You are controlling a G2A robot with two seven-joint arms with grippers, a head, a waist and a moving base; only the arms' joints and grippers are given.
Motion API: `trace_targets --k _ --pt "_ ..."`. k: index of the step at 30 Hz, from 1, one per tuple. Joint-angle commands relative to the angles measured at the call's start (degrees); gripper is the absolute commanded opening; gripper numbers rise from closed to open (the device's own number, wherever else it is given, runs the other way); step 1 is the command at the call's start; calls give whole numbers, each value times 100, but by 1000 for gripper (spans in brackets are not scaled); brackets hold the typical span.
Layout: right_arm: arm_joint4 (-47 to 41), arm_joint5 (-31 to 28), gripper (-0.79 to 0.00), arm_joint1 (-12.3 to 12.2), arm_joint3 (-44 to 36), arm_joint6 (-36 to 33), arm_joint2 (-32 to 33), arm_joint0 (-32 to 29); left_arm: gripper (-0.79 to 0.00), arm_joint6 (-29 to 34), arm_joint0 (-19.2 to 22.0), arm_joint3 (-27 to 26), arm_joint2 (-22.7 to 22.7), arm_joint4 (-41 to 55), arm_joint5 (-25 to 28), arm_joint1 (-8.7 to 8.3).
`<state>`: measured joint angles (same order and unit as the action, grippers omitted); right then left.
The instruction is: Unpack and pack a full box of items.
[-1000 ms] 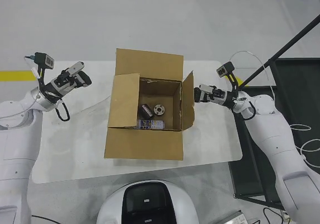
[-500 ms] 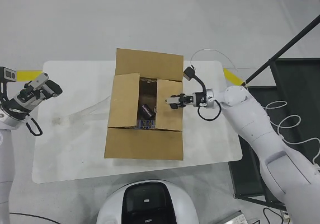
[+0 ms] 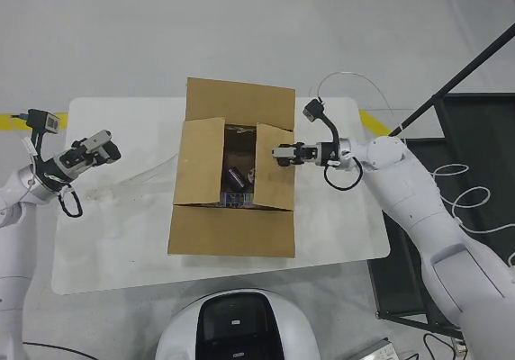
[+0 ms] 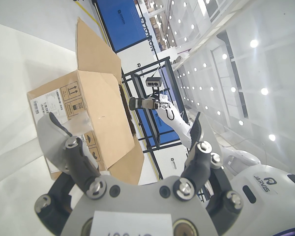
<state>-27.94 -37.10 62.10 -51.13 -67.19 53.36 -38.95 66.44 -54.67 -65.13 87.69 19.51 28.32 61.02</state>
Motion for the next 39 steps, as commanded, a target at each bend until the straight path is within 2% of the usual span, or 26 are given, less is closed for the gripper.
trace_targets --k 1,5,6,8,13,18,37,39 --pt "-189 55 0 -200 -310 -55 416 -267 0 8 353 373 -270 82 120 53" --pt "-200 218 0 -582 -789 -217 1256 -940 0 -275 1039 1169 -771 -117 553 181" --pt "-174 247 0 -654 -832 -246 1444 -1099 0 -600 1205 1377 -888 -508 834 207" --pt "-236 477 0 -750 -947 -294 1701 -1407 0 -1207 1463 1722 -1189 -879 1013 313" --pt "-109 1071 0 -853 -1230 -326 1890 -1902 0 -2007 1941 2359 -1855 -1300 1472 580" --pt "-200 1452 0 -838 -1408 -452 1787 -2007 0 -2517 2274 2963 -2185 -1500 1895 756" --pt "-200 1452 0 -838 -1408 -452 1787 -2007 0 -2517 2274 2963 -2185 -1500 1895 756" --pt "-123 1606 0 -839 -1466 -317 1776 -2050 0 -2763 2255 2914 -2160 -1619 1726 747"
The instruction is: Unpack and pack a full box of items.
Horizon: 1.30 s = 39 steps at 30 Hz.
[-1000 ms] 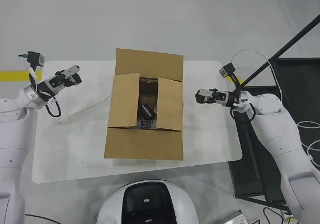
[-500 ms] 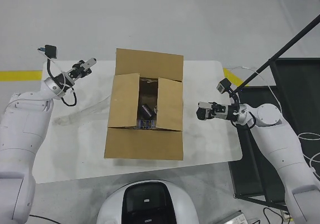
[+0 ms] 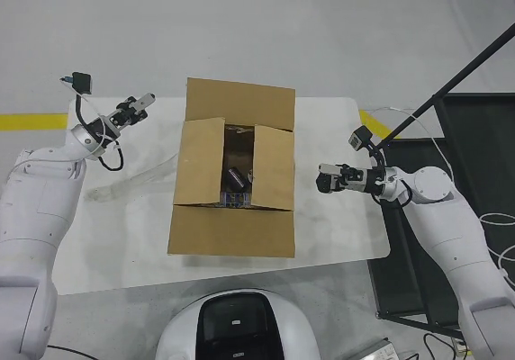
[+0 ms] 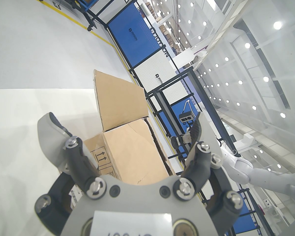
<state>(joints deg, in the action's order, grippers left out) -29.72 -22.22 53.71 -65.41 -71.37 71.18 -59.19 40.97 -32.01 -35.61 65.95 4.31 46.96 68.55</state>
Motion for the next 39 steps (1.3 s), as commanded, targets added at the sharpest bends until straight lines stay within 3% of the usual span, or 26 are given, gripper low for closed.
trace_targets --k 1,6,15,21,39 --pt "112 270 0 -10 -95 147 3 -55 0 -432 -14 -84 6 -283 -233 -10" --pt "270 882 0 -90 -362 59 119 -432 0 -1007 110 52 -218 -655 -390 105" --pt "270 1358 0 -128 -1322 111 -31 -1566 0 -1345 837 1318 -701 -541 -40 547" --pt "253 1443 0 -59 -1804 302 -339 -1671 0 -1601 1151 1861 -873 -547 15 798" --pt "253 1443 0 -59 -1804 302 -339 -1671 0 -1601 1151 1861 -873 -547 15 798"
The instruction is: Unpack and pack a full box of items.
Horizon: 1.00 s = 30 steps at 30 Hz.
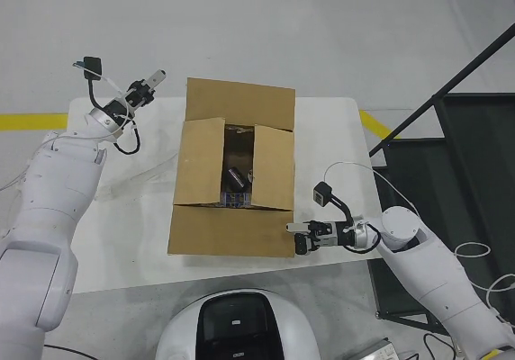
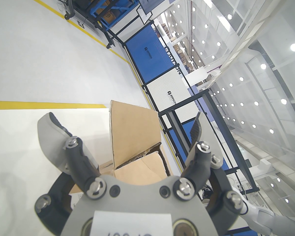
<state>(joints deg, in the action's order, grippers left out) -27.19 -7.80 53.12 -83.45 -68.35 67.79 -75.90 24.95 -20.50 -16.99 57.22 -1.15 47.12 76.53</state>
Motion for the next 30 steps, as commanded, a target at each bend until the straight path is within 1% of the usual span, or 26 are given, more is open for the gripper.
trace_targets --k 1,16,17,19,21,23,27,30 --pt "0 0 0 0 0 0 0 0 0 0 0 0 0 0 0 0" --pt "0 0 0 0 0 0 0 0 0 0 0 0 0 0 0 0" --pt "0 5 0 3 -14 79 2 -14 0 -62 -35 -40 -4 -46 -45 -7" --pt "27 50 0 0 -66 189 25 -55 0 -275 -146 -225 -2 -229 -144 -51" --pt "5 86 0 -15 -99 246 114 -98 0 -537 -244 -370 47 -410 -182 -126" --pt "36 83 0 -38 -140 371 247 -163 0 -671 -343 -540 121 -516 -222 -203" --pt "187 182 0 -83 -272 644 472 -351 0 -663 -536 -908 302 -649 -354 -366" --pt "234 333 0 -92 -426 585 437 -477 0 -631 -705 -1219 445 -720 -486 -475"
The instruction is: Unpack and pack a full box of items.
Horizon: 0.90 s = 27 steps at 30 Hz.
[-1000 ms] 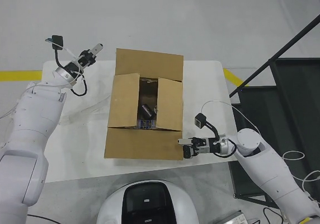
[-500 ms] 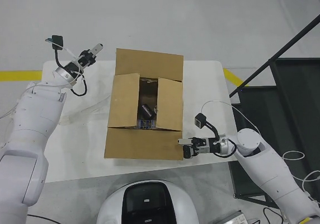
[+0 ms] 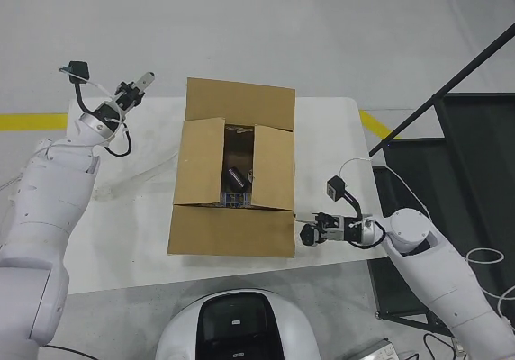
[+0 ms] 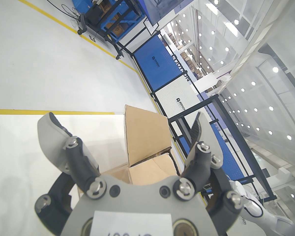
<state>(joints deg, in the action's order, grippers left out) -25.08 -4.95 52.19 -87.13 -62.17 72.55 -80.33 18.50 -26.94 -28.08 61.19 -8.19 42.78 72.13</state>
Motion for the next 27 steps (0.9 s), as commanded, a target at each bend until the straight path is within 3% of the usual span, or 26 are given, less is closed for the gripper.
trace_targets --k 1,4,8,15,27 --pt "7 91 0 11 -141 -91 -116 -66 0 31 -112 -210 90 -45 -113 -66" --pt "-45 132 0 66 -292 -109 -398 -40 0 80 -253 -492 197 -88 -293 -135" --pt "-769 -5 0 196 -261 -95 -727 148 0 141 -387 -804 259 -142 -514 -174" --pt "-1806 -247 0 349 93 -58 -811 577 0 249 -569 -1115 349 -160 -680 -215" --pt "-1151 -754 0 481 378 945 -843 1090 0 771 -619 -1087 387 15 -837 -218"
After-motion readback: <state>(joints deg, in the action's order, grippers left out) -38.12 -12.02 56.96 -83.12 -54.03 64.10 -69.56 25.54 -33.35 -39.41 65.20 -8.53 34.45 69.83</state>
